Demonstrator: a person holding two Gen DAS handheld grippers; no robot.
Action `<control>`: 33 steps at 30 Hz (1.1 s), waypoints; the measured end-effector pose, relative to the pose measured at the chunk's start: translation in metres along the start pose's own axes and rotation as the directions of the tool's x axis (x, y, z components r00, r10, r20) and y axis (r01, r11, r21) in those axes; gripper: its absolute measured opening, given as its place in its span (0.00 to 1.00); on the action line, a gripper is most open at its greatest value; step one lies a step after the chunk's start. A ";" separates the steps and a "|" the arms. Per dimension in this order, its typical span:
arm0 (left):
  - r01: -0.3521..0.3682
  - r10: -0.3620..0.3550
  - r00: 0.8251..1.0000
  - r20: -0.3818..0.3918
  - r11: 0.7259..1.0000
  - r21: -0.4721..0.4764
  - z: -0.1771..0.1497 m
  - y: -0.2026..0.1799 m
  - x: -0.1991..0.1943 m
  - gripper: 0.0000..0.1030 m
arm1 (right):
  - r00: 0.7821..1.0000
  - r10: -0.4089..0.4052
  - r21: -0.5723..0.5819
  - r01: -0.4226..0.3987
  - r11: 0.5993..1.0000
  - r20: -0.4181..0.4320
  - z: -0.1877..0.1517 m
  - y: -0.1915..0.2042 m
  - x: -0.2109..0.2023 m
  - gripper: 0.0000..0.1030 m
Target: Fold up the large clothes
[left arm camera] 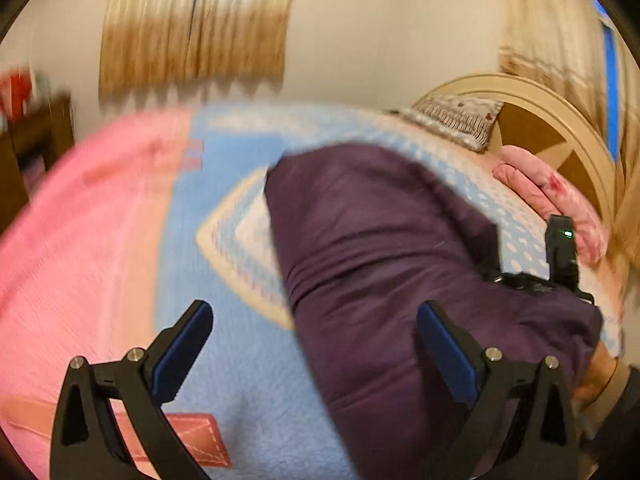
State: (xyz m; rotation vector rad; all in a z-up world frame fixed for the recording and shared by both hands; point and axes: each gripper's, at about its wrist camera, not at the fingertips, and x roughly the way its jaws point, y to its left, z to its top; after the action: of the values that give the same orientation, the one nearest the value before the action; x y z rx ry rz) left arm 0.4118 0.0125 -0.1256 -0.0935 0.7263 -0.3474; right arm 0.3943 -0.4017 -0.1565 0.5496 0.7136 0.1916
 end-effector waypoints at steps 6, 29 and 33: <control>0.279 -0.315 0.947 -0.062 0.903 -0.328 -0.012 0.044 0.041 1.00 | 0.999 0.041 0.006 -0.041 0.999 0.000 0.006 -0.007 0.006 0.98; 0.177 -0.182 0.982 -0.044 0.979 -0.099 0.008 -0.017 -0.037 0.97 | 0.973 0.228 -0.062 -0.229 0.971 -0.030 -0.020 0.068 0.001 0.49; 0.105 -0.109 0.993 -0.037 0.989 -0.102 -0.002 -0.005 -0.064 0.97 | 0.955 0.287 -0.081 -0.292 0.953 -0.071 -0.042 0.107 0.006 0.49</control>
State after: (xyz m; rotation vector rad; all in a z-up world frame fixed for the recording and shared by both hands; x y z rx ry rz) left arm 0.3651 0.0300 -0.0858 -0.2205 0.7828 -0.4165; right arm 0.3721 -0.2923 -0.1285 0.5621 0.6749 0.5138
